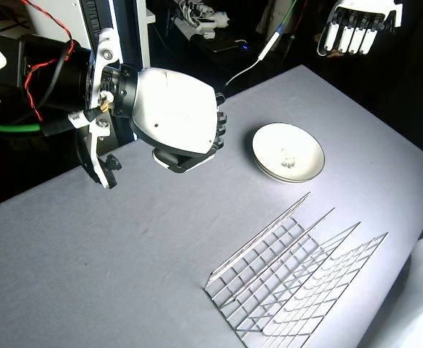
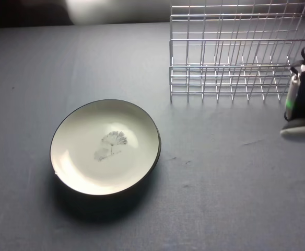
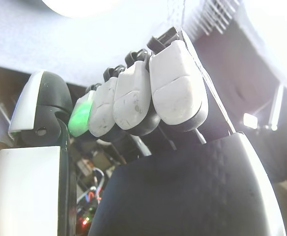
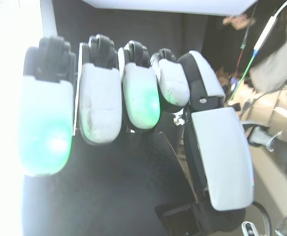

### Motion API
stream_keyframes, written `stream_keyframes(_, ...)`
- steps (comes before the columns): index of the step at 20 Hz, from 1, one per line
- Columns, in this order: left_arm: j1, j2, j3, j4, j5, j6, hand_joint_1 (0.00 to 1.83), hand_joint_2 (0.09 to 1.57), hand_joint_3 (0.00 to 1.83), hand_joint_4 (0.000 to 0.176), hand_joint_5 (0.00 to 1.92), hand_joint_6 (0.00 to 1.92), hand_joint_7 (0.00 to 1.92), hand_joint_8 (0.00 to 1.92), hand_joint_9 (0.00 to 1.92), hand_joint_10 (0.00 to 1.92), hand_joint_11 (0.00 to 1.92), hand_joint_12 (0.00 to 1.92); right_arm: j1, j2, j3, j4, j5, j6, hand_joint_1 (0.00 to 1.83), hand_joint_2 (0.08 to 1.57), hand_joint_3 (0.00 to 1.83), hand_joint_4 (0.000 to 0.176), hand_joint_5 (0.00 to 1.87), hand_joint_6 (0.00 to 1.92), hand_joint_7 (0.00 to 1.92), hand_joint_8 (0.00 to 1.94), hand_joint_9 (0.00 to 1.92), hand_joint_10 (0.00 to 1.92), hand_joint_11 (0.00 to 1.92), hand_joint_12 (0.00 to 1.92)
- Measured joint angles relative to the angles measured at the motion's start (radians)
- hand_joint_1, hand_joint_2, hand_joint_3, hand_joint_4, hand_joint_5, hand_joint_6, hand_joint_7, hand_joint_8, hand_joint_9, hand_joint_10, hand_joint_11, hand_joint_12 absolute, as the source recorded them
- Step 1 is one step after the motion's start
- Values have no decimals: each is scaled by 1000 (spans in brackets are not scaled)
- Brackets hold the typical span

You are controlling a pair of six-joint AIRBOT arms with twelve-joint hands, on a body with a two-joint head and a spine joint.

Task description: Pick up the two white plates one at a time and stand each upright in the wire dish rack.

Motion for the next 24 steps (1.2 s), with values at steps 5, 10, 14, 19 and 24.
stream_keyframes(5,0,0,0,23,-9,-2,90,1095,0,0,0,0,0,0,2,1,0,540,36,-2,29,-137,16,-19,1093,1237,3,0,758,1339,1130,1867,1273,1921,1399,1921)
stream_keyframes(10,-10,0,-15,48,-10,-31,91,1111,0,0,0,0,0,0,6,0,0,527,44,-2,30,-146,41,-69,1092,1239,1,0,759,1331,1127,1870,1264,1921,1401,1921)
stream_keyframes(14,-16,0,-32,71,-35,-44,310,1096,0,0,0,0,0,0,28,5,0,623,43,-2,30,-196,74,-77,1104,1222,0,0,788,1291,1121,1776,1245,1921,1374,1921)
stream_keyframes(19,223,-33,-32,-53,31,120,217,1436,0,0,1,0,13,0,87,2,3,939,30,-1,30,-242,102,-80,880,1330,0,47,604,1539,891,331,821,569,524,1307)
stream_keyframes(24,407,-83,-36,-218,97,261,0,1436,25,0,0,0,0,0,0,0,2,7,30,24,30,-261,144,-83,2,1256,0,0,8,1,7,0,5,1,0,18)
